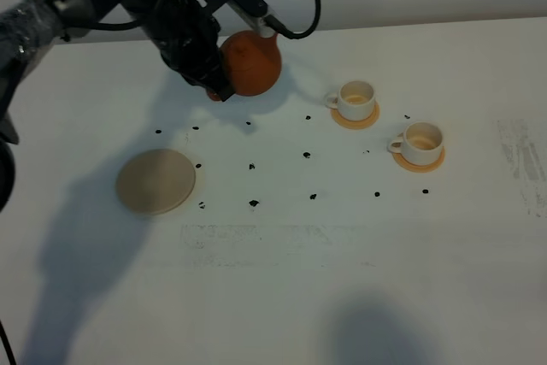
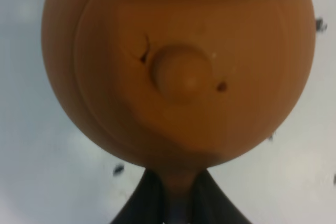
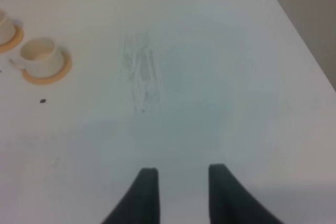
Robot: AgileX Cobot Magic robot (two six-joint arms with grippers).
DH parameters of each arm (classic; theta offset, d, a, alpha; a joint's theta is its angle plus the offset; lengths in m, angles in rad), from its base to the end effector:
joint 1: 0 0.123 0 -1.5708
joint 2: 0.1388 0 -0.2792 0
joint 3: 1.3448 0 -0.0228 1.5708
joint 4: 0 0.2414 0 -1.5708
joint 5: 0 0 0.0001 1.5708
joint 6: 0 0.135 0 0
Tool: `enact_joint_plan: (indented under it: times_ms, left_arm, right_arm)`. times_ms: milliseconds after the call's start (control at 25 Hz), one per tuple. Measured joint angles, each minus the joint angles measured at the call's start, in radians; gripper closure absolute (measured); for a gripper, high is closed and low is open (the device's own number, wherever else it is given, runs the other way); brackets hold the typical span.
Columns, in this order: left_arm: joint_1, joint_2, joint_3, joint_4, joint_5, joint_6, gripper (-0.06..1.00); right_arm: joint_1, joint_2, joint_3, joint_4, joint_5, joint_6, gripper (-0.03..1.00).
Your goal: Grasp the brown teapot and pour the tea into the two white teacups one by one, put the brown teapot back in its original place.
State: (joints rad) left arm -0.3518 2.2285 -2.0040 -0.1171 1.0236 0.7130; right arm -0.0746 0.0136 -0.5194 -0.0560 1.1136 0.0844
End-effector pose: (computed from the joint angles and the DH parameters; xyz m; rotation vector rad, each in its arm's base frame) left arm 0.4607 -0.1835 0.1847 1.3326 2.3695 -0.0493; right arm 0.0279 -0.0089 0.2521 0.1706 2.0837 -0.0616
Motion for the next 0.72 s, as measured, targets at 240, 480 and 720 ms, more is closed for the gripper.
enact_joint_plan:
  times_ms: [240,480,720]
  left_arm:
    - [-0.031,0.084,-0.102,-0.012,-0.005,0.033,0.85]
    - [-0.057,0.14,-0.182,-0.011,-0.017,0.075,0.85]
    - [-0.064,0.147,-0.185,0.005,-0.06,0.124,0.85]
  right_arm:
    - [0.0,0.0,0.0,0.0,0.0,0.0,0.74]
    - [0.0,0.0,0.0,0.0,0.0,0.0,0.74]
    - [0.0,0.0,0.0,0.0,0.0,0.0,0.74]
